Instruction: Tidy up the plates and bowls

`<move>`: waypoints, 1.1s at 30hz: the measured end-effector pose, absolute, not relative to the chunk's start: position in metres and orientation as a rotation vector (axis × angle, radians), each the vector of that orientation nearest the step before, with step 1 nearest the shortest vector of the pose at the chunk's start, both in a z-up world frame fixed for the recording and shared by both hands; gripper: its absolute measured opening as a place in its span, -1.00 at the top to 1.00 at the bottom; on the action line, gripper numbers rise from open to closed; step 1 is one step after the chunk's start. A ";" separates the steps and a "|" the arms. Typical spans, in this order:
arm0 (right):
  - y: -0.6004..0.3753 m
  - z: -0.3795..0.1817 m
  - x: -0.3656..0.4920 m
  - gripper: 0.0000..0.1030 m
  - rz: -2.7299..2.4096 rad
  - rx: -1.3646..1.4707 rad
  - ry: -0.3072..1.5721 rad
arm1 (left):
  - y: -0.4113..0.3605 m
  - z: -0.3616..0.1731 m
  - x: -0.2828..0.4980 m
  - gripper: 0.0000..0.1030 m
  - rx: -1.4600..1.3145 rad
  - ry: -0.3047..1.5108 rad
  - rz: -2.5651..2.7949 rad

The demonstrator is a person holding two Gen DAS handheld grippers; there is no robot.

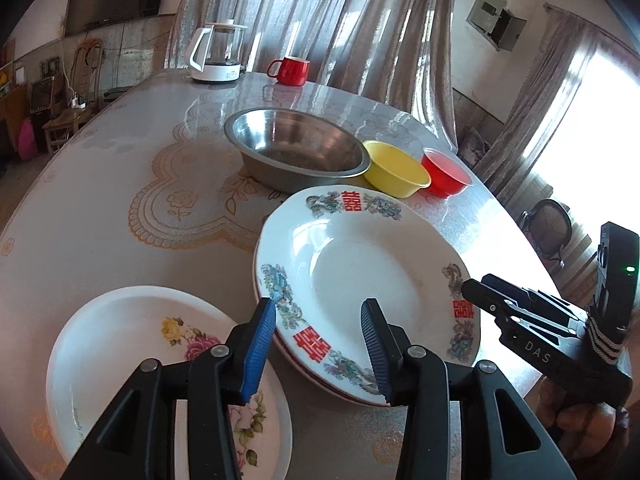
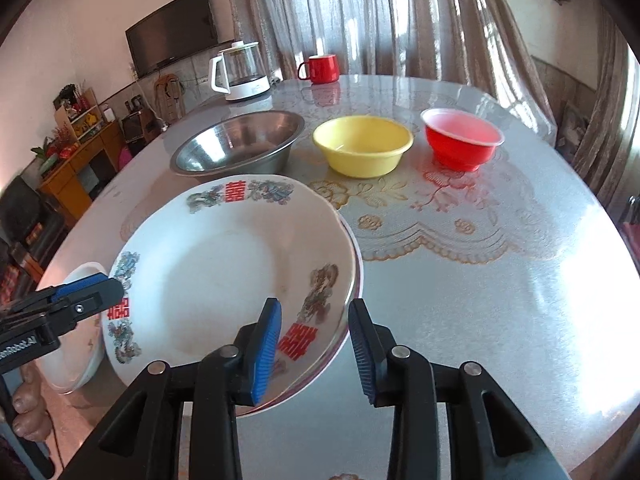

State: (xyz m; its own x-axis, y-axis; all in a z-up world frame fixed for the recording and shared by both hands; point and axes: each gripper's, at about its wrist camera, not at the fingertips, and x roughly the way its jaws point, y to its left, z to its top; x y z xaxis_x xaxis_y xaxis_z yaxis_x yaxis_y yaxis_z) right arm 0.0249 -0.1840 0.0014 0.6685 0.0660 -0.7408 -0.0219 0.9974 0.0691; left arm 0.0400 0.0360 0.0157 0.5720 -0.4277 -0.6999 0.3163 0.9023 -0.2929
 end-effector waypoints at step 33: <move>-0.178 0.011 0.015 0.32 0.206 0.158 0.795 | 0.059 0.009 0.030 0.03 -0.144 0.859 -0.318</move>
